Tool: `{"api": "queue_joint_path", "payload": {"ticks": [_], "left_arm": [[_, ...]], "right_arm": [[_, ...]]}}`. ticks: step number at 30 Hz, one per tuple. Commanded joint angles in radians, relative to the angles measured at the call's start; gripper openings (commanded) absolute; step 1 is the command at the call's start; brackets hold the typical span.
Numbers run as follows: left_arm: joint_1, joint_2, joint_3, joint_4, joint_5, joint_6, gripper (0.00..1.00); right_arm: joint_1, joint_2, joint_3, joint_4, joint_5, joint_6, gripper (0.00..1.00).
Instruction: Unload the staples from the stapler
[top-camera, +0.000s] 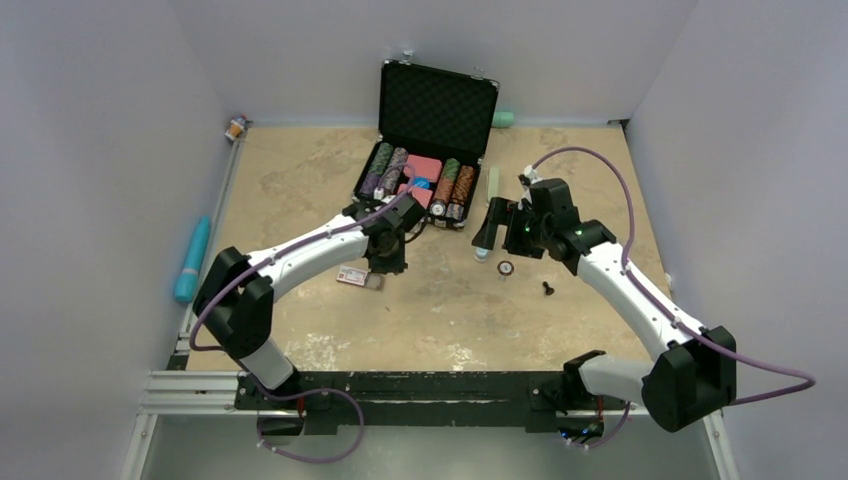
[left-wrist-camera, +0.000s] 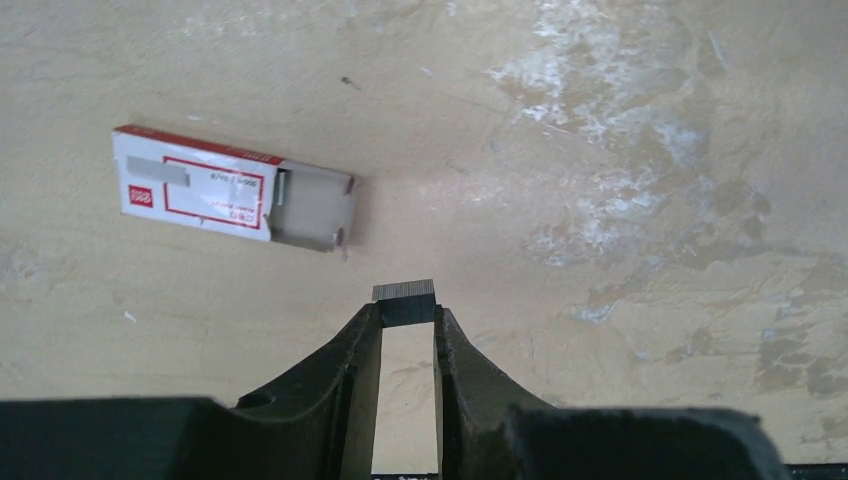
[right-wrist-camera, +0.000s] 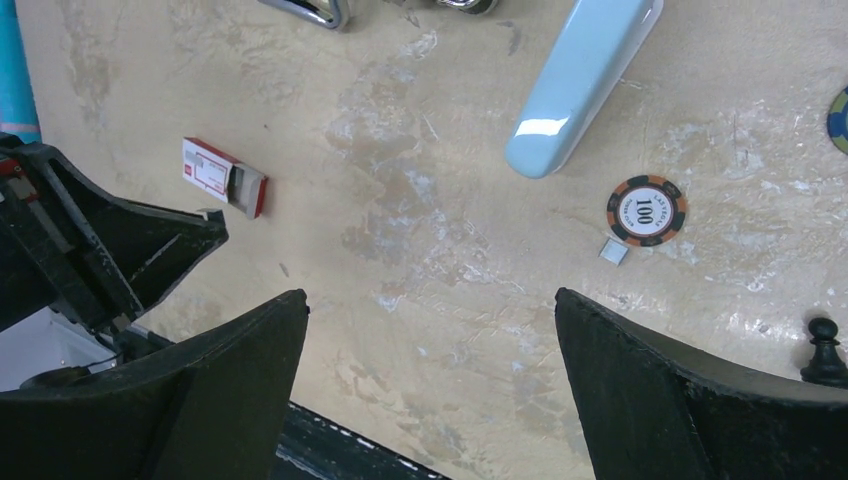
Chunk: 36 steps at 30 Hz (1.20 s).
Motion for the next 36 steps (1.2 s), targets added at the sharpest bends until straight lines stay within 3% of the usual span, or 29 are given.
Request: {"api": "queue_joint_path", "payload": {"ticks": [1,4,8,15,29,36], "left_arm": [[0.048,-0.028,-0.030,-0.096,-0.068,-0.124,0.16],[0.083,-0.006,-0.033,-0.126,-0.050,-0.186,0.08],[0.097,-0.004,-0.033,-0.101,-0.047,-0.218,0.08],[0.155,0.006,0.004,-0.207,-0.040,-0.399,0.02],[0.200,0.000,-0.078,-0.068,0.110,-0.633,0.09],[0.200,0.020,-0.086,-0.053,0.123,-0.653,0.12]], "right_arm": [[0.001,0.006,0.008,0.056,-0.039,0.002,0.98],[0.001,0.012,0.003,0.060,-0.049,-0.003,0.98],[0.001,0.006,-0.007,0.060,-0.057,-0.007,0.98],[0.001,-0.007,-0.020,0.059,-0.064,-0.016,0.98],[0.001,-0.013,-0.045,0.080,-0.072,-0.017,0.98],[0.001,-0.016,-0.049,0.078,-0.064,-0.026,0.98]]}}
